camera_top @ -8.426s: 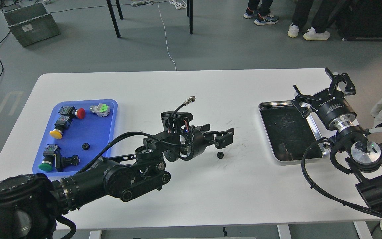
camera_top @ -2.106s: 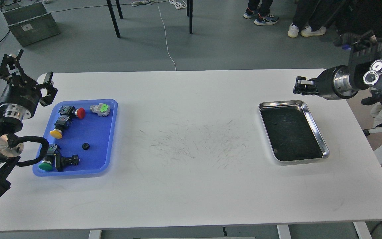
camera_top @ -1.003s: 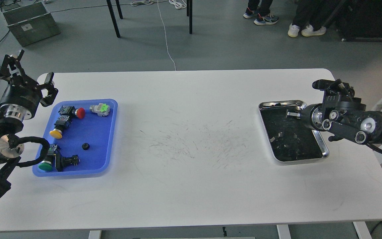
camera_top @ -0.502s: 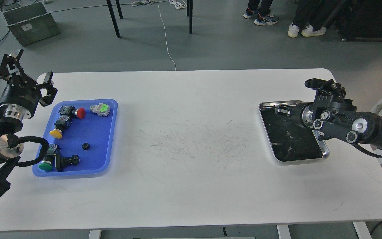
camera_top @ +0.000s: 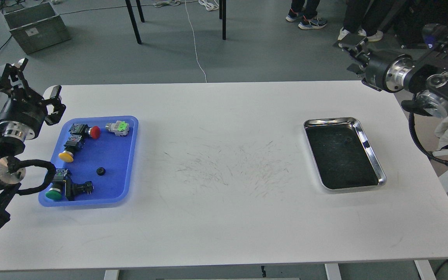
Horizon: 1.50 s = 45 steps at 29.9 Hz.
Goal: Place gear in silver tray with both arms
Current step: 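Raise and withdraw the right arm from the silver tray, then reach the left gripper into the blue tray toward another black gear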
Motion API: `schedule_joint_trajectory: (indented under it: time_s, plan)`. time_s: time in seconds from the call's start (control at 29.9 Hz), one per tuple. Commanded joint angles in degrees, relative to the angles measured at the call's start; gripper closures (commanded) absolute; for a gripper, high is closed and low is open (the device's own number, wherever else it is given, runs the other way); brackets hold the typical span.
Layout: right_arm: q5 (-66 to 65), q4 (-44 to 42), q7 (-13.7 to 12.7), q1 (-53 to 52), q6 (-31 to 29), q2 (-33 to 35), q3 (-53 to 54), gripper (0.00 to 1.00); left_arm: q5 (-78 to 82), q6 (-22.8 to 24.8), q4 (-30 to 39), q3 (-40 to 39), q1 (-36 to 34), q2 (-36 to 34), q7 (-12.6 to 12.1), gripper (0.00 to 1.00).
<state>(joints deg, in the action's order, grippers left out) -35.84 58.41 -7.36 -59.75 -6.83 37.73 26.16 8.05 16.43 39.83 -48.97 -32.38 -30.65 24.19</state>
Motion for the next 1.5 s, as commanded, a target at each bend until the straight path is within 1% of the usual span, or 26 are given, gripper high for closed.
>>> schedule_joint_trajectory:
  time_s: [0.0,0.03,0.13,0.17,0.23,0.3,0.37,0.43,0.47,0.57,0.67,0.84,0.9,1.0,1.1,1.2,1.24,1.27,1.34,1.47]
  plan:
    - [11.6,0.9,1.7,5.1,0.0,1.2,10.7,0.17,2.4,0.0,-0.5,0.2,-1.4,0.1,-1.0,0.02]
    - [13.5,0.9,2.3,6.9,-0.1,1.2,13.2,0.17,3.1,0.0,-0.5,0.2,-1.6,0.0,-1.6,0.02]
    - [19.1,0.8,5.5,14.2,-1.3,1.2,21.0,0.17,5.7,-0.2,0.2,0.1,-2.2,-0.7,-3.4,0.02]
    - [21.2,0.7,5.9,16.0,-2.2,1.1,23.0,0.17,6.6,-0.2,0.2,0.1,-2.3,-1.4,-3.6,0.02]
    - [26.1,0.3,6.1,19.4,-4.9,0.9,26.2,0.17,8.6,-0.1,0.3,0.2,-2.4,-2.7,-3.9,0.02]
    - [34.8,-1.3,6.2,23.5,-8.5,0.5,30.2,0.17,12.0,-0.1,1.4,0.2,-2.6,-4.0,-4.1,0.02]
    - [41.5,-2.5,6.2,26.1,-10.4,-0.4,32.3,0.17,14.6,0.0,3.7,0.2,-2.7,-5.5,-5.6,0.02]
    - [46.2,-3.7,6.3,28.0,-12.9,-1.3,33.6,0.17,16.2,-0.1,7.4,0.4,-2.3,-7.3,-7.8,0.02]
    - [48.3,-4.5,6.3,29.0,-14.6,-1.8,34.4,0.17,16.8,-0.2,10.0,1.0,-2.2,-8.5,-8.5,0.02]
    - [53.8,-5.7,6.2,31.1,-17.3,-2.8,35.9,0.17,19.2,-1.5,16.8,3.8,-2.1,-12.9,-8.6,0.02]
    - [58.8,-5.7,6.1,33.0,-18.3,-2.9,35.9,0.16,24.6,-4.8,24.6,7.6,-2.2,-17.9,-8.7,0.02]
    - [64.7,-5.4,6.1,35.7,-19.5,-3.0,35.8,0.12,33.2,-5.6,33.5,8.3,-2.1,-25.2,-10.2,0.02]
    - [66.9,-5.2,6.2,37.0,-19.6,-3.4,35.7,0.07,36.8,-5.7,36.3,8.4,-1.8,-28.0,-9.9,0.02]
    - [66.7,-5.4,6.3,37.7,-19.9,-5.6,35.6,0.04,45.3,-6.8,37.3,11.1,-1.1,-30.0,-9.7,0.02]
    - [66.5,-5.5,6.3,37.8,-20.0,-6.4,34.9,0.03,55.2,-10.6,39.6,15.4,-0.9,-30.5,-9.6,0.02]
    - [66.3,-5.4,6.4,37.9,-20.1,-6.6,34.6,0.02,67.1,-12.8,41.4,19.6,-0.9,-30.5,-9.8,0.02]
    - [66.4,-5.4,6.4,37.9,-20.1,-6.6,34.6,0.02,70.1,-13.1,41.5,20.3,-0.9,-30.4,-9.9,0.02]
    - [66.3,-5.2,6.4,37.7,-20.1,-6.6,34.6,0.02,77.0,-13.4,41.5,21.4,-0.9,-30.1,-10.0,0.02]
    - [66.0,-4.9,6.4,37.2,-20.1,-6.6,34.6,0.02,85.9,-13.5,41.4,22.1,-0.8,-29.8,-10.0,0.02]
    - [65.5,-5.3,6.4,36.5,-19.9,-6.3,34.6,0.02,96.1,-13.5,40.3,24.1,-0.5,-29.6,-10.2,0.02]
